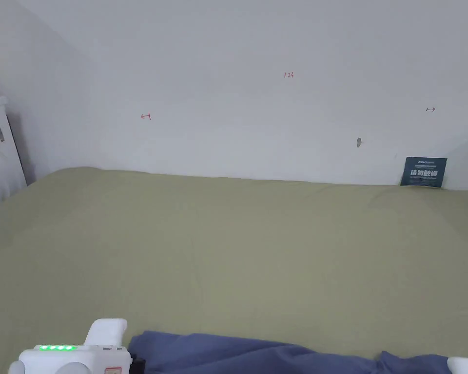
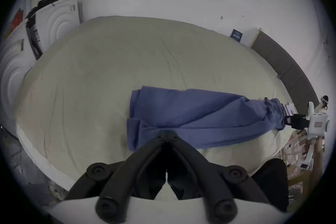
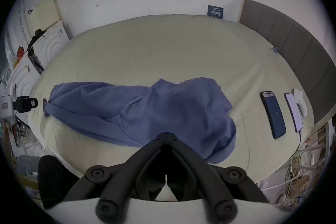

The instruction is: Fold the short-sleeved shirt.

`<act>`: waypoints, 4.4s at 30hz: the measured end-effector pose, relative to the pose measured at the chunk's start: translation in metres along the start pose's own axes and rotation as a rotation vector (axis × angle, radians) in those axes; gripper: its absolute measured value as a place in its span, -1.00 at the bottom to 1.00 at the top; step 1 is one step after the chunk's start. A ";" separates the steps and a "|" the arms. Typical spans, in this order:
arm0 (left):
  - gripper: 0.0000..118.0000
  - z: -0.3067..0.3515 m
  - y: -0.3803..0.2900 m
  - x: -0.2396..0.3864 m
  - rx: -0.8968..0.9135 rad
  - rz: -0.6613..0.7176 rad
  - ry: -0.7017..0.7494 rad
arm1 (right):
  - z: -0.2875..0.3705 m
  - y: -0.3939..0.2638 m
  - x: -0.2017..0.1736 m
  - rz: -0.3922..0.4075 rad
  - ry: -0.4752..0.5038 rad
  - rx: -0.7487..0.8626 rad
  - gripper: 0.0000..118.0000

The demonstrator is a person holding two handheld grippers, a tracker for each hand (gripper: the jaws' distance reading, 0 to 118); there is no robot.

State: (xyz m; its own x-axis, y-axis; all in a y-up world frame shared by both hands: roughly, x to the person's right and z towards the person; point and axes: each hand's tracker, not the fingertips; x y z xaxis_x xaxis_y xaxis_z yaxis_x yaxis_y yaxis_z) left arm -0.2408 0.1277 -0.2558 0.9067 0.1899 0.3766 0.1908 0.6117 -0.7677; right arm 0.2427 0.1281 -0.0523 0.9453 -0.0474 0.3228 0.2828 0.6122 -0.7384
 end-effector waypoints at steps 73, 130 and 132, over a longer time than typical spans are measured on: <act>0.50 -0.112 0.024 0.186 -0.091 0.443 -0.784 | -0.024 0.004 0.029 -0.187 0.098 -0.028 -1.00; 0.86 -0.124 0.001 0.063 -0.221 0.379 -0.714 | -0.028 0.000 0.020 -0.100 0.078 -0.070 -1.00; 0.85 -0.138 -0.006 0.063 -0.245 0.441 -0.777 | -0.028 0.001 0.021 -0.103 0.079 -0.069 -1.00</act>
State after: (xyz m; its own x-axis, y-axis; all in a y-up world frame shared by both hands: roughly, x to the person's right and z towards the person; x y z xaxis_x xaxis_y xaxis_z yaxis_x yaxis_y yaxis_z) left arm -0.1326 0.0303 -0.2986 0.4261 0.8827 0.1979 0.0432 0.1987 -0.9791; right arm 0.2670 0.1054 -0.0626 0.9197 -0.1705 0.3536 0.3870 0.5451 -0.7437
